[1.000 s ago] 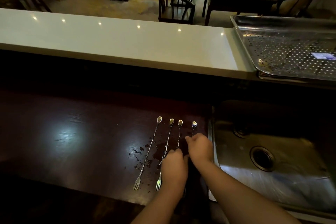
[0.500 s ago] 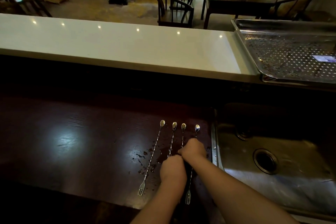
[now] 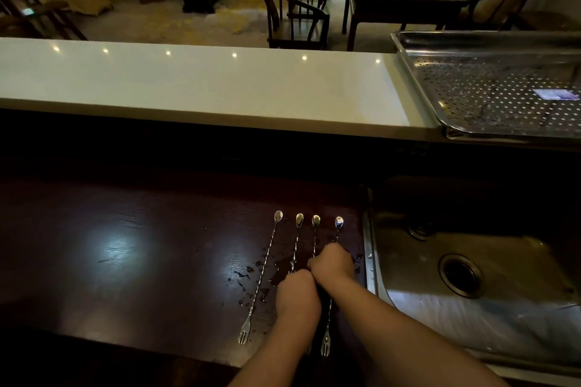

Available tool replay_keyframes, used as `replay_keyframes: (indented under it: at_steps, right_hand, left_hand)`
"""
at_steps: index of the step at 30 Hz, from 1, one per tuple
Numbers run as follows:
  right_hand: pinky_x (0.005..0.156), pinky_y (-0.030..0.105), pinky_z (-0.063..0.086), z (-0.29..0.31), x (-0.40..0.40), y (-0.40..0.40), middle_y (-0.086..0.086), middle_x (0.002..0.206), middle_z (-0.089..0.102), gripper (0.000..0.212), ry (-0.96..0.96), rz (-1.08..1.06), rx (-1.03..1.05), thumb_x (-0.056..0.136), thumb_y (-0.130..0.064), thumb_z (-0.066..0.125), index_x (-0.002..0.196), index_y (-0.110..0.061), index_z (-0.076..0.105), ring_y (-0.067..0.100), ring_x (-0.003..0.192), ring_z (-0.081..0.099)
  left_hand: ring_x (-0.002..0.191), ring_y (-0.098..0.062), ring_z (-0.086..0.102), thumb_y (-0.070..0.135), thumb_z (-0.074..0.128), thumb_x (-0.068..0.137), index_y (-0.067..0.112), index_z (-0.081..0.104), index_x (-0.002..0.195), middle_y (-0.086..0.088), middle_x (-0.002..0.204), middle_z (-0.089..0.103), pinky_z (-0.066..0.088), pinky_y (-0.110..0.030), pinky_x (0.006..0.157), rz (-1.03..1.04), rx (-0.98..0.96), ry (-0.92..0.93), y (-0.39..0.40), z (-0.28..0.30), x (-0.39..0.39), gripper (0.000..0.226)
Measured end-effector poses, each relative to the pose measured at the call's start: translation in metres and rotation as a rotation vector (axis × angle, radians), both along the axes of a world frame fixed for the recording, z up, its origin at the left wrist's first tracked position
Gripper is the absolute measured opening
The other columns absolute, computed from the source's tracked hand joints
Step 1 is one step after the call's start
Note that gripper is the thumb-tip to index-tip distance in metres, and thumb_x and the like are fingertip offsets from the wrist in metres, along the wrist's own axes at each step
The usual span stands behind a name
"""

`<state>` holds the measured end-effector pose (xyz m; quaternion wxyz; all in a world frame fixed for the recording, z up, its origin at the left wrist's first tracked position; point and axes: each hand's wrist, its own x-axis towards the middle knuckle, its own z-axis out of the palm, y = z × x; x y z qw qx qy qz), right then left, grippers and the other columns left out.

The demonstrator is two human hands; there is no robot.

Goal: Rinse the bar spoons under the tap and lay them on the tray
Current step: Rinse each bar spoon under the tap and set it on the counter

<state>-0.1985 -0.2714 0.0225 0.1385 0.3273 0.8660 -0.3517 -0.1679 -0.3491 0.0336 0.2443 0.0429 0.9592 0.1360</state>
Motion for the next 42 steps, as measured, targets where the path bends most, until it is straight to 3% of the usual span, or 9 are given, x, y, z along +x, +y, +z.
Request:
replay_keyframes:
  at_steps: [11,14,17,25,29,32,36,39,42]
  right_hand:
    - [0.044,0.021,0.028,0.031,0.002,0.038,-0.001,0.057,0.057,0.025,0.205,-0.230,-0.127,0.079,-0.023,0.067,0.057,-0.016,0.059,0.012,0.051,0.049]
    - [0.053,0.023,0.043,0.035,0.010,0.061,0.003,0.065,0.070,0.022,0.233,-0.338,-0.234,0.078,-0.029,0.069,0.066,-0.010,0.071,0.020,0.063,0.066]
    - [0.060,0.029,0.053,0.036,0.022,0.088,0.003,0.055,0.067,0.032,0.302,-0.490,-0.391,0.080,-0.025,0.071,0.051,-0.014,0.063,0.022,0.059,0.068]
    - [0.036,0.019,0.046,0.036,0.065,0.162,0.013,0.060,0.056,0.024,0.506,-0.859,-0.889,0.090,-0.004,0.063,0.067,-0.002,0.057,0.012,0.033,0.054]
    - [0.043,0.020,0.051,0.032,0.088,0.197,0.012,0.064,0.060,0.018,0.543,-0.940,-0.947,0.089,-0.004,0.065,0.072,-0.001,0.061,0.015,0.043,0.060]
    - [0.048,0.021,0.054,0.029,0.103,0.221,0.010,0.065,0.062,0.013,0.583,-1.009,-1.004,0.089,-0.005,0.066,0.077,-0.002,0.062,0.014,0.046,0.063]
    - [0.048,0.019,0.056,0.032,0.116,0.246,0.010,0.066,0.063,0.009,0.655,-1.049,-1.088,0.090,-0.006,0.066,0.082,-0.002,0.063,0.012,0.048,0.065]
    - [0.055,0.022,0.058,0.036,0.125,0.262,0.010,0.068,0.062,0.006,0.686,-1.056,-1.114,0.090,-0.005,0.065,0.088,0.001,0.064,0.016,0.056,0.064]
    - [0.055,0.020,0.058,0.036,0.136,0.274,0.009,0.069,0.063,0.017,0.700,-1.059,-1.143,0.091,-0.006,0.064,0.106,0.003,0.063,0.014,0.055,0.064]
  left_hand:
    - [0.099,-0.030,0.064,-0.001,0.042,0.091,0.005,0.061,0.104,-0.013,0.108,0.065,0.051,-0.036,0.078,-0.197,-0.073,0.229,0.028,0.033,-0.010,0.024]
    - [0.102,-0.031,0.063,0.000,0.042,0.091,0.005,0.060,0.106,-0.013,0.111,0.063,0.049,-0.036,0.081,-0.303,-0.123,0.297,0.047,0.041,-0.010,0.024]
    - [0.104,-0.032,0.062,0.003,0.044,0.092,0.005,0.059,0.111,-0.014,0.114,0.061,0.049,-0.037,0.081,-0.397,-0.170,0.345,0.066,0.048,-0.006,0.024]
    - [0.104,-0.033,0.063,0.001,0.044,0.090,0.006,0.058,0.112,-0.013,0.114,0.060,0.051,-0.039,0.080,-0.625,-0.247,0.387,0.123,0.056,0.013,0.027]
    - [0.104,-0.030,0.061,0.010,0.042,0.094,0.009,0.056,0.110,-0.010,0.113,0.059,0.050,-0.038,0.077,-0.582,-0.173,0.420,0.154,0.050,0.025,0.021]
    - [0.101,-0.025,0.055,0.025,0.045,0.097,0.013,0.055,0.107,-0.006,0.108,0.058,0.046,-0.033,0.077,-0.555,-0.069,0.540,0.176,0.043,0.037,0.018]
    - [0.072,-0.022,0.058,0.032,0.050,0.096,0.013,0.063,0.083,-0.003,0.076,0.063,0.046,-0.034,0.065,-0.506,0.252,0.631,0.207,0.036,0.065,0.026]
    - [0.065,-0.016,0.057,0.034,0.046,0.097,0.012,0.066,0.083,0.002,0.067,0.062,0.046,-0.032,0.061,-0.014,0.742,0.130,0.235,0.032,0.084,0.033]
    - [0.079,-0.017,0.067,0.025,0.046,0.099,0.002,0.064,0.096,-0.007,0.088,0.070,0.056,-0.022,0.067,0.617,1.339,-0.306,0.265,0.033,0.093,0.029]
